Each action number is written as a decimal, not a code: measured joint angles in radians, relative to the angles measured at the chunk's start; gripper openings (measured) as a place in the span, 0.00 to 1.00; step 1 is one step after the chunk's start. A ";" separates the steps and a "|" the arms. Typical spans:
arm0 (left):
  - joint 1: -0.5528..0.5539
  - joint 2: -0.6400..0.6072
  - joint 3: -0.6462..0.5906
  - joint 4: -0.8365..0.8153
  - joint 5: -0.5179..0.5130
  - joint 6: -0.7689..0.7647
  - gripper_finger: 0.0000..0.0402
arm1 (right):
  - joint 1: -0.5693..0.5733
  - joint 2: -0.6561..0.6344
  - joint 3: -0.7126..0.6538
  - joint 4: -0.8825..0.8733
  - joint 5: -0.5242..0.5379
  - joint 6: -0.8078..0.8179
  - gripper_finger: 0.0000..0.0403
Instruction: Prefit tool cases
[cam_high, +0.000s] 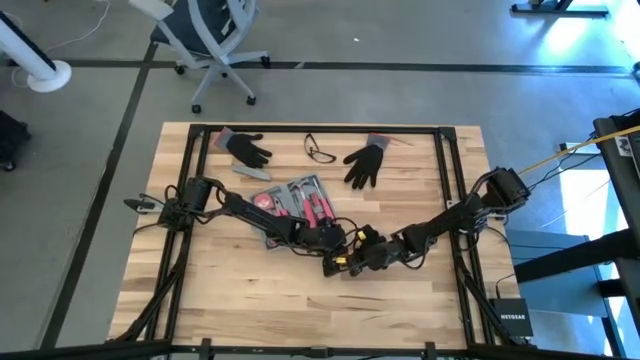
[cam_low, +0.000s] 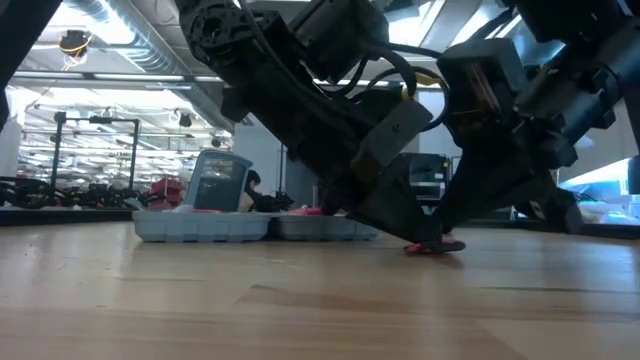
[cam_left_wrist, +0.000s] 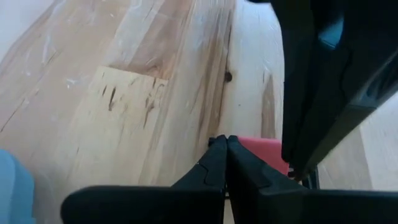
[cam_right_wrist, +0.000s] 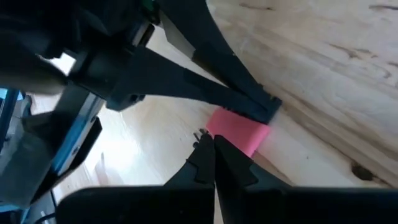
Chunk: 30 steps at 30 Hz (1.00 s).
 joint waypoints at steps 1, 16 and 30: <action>0.000 0.000 0.000 0.003 0.000 0.006 0.00 | -0.001 0.013 0.007 0.004 -0.001 0.001 0.00; 0.005 0.002 -0.002 0.034 -0.002 0.040 0.00 | -0.005 0.132 0.140 -0.019 -0.004 0.006 0.00; 0.052 -0.002 0.001 0.079 0.018 0.030 0.00 | -0.006 -0.030 0.141 -0.281 -0.023 -0.131 0.00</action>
